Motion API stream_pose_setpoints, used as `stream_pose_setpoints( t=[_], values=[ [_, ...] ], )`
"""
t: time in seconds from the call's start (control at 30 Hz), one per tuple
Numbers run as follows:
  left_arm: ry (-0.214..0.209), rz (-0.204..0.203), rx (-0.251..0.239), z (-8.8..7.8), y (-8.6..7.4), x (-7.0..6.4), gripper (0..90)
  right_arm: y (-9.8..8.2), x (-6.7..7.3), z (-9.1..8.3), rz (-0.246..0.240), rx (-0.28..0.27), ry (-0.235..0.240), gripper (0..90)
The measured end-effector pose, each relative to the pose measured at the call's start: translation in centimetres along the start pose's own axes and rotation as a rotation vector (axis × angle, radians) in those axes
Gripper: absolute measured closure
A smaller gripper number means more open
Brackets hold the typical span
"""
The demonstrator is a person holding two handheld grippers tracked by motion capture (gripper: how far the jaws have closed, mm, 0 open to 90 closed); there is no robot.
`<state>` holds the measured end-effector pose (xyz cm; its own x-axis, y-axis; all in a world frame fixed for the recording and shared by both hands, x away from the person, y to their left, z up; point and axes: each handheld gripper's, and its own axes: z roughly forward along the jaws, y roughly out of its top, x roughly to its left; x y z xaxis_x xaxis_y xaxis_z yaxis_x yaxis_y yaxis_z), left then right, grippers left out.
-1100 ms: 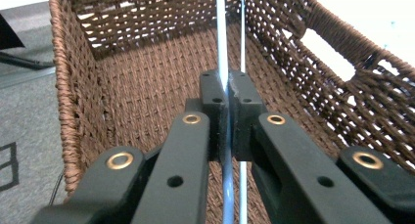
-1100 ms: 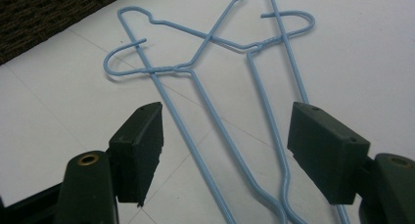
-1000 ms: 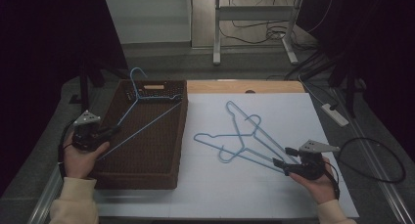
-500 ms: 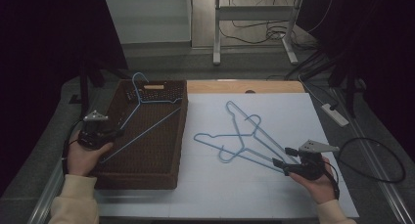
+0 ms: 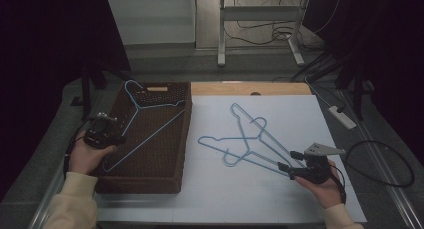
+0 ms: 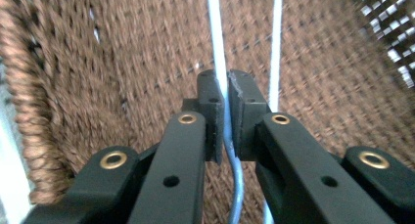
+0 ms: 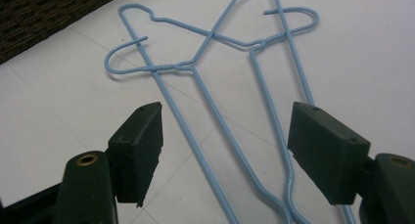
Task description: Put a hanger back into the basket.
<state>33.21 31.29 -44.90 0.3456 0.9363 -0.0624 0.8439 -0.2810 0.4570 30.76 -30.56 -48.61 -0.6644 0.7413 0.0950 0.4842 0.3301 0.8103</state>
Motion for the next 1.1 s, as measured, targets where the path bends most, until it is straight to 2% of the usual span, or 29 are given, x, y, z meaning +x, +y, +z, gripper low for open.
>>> stream_pose_setpoints(
  t=[0.37,0.53,0.57,0.73,0.8,0.87,0.97,1.1],
  values=[
    [0.099,-0.012,0.113,1.6,0.5,-0.2,83.3,-0.1,0.0,0.2,0.0,0.009,0.005,29.2],
    [0.115,-0.002,0.145,2.7,0.5,-0.1,82.1,-0.1,0.0,0.2,0.001,0.012,0.007,29.1],
    [0.121,0.002,0.14,2.7,0.5,-0.2,81.0,-0.1,0.0,0.2,0.001,0.012,0.007,29.0],
    [0.156,0.034,0.05,1.9,0.5,-0.7,64.2,-0.1,-0.1,0.1,0.003,0.012,0.007,29.0],
    [0.162,0.029,-0.013,1.2,0.4,-0.8,54.9,-0.1,-0.1,0.1,0.003,0.011,0.006,29.0],
    [0.139,0.024,-0.079,0.4,0.2,-0.9,46.9,0.0,-0.1,0.1,0.003,0.011,0.006,28.9],
    [0.05,0.035,-0.195,-1.3,-0.3,-1.2,39.4,0.0,-0.1,0.1,0.005,0.01,0.004,28.9],
    [-0.027,0.053,-0.301,-3.0,-1.1,-1.9,35.0,0.0,-0.1,0.1,0.003,0.009,0.004,28.9]
  ],
)
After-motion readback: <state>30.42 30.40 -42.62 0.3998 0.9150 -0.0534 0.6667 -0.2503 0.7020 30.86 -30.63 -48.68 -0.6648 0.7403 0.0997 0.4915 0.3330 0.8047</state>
